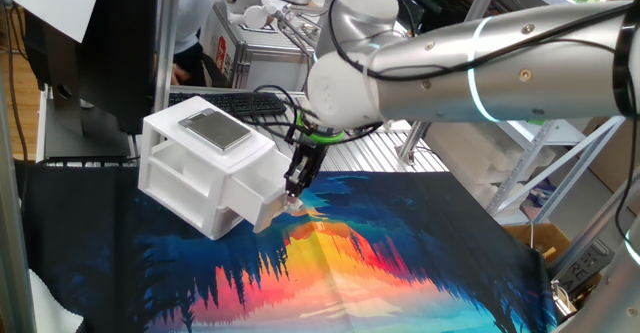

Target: Grasp the handle and close the drawer

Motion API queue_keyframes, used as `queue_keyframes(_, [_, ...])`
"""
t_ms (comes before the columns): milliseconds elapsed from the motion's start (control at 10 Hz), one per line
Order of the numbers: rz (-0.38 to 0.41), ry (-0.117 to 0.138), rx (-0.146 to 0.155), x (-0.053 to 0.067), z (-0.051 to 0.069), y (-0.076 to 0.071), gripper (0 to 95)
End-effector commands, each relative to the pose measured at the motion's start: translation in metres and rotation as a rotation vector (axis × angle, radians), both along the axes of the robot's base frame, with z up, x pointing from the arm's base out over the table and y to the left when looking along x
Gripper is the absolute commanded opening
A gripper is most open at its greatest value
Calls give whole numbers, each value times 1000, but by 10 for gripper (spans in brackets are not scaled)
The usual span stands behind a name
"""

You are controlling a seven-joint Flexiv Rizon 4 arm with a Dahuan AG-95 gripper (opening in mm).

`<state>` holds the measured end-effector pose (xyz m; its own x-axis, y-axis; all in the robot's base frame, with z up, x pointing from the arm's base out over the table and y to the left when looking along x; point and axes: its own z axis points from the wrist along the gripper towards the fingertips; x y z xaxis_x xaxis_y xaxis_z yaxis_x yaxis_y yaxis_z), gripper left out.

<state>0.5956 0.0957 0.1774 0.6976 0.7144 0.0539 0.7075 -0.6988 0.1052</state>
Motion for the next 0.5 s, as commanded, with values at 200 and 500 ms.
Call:
queue_keyframes(200, [26,61,-4,-3,3,0,0])
queue_keyframes(500, [41,76,-2,-3,3,0,0])
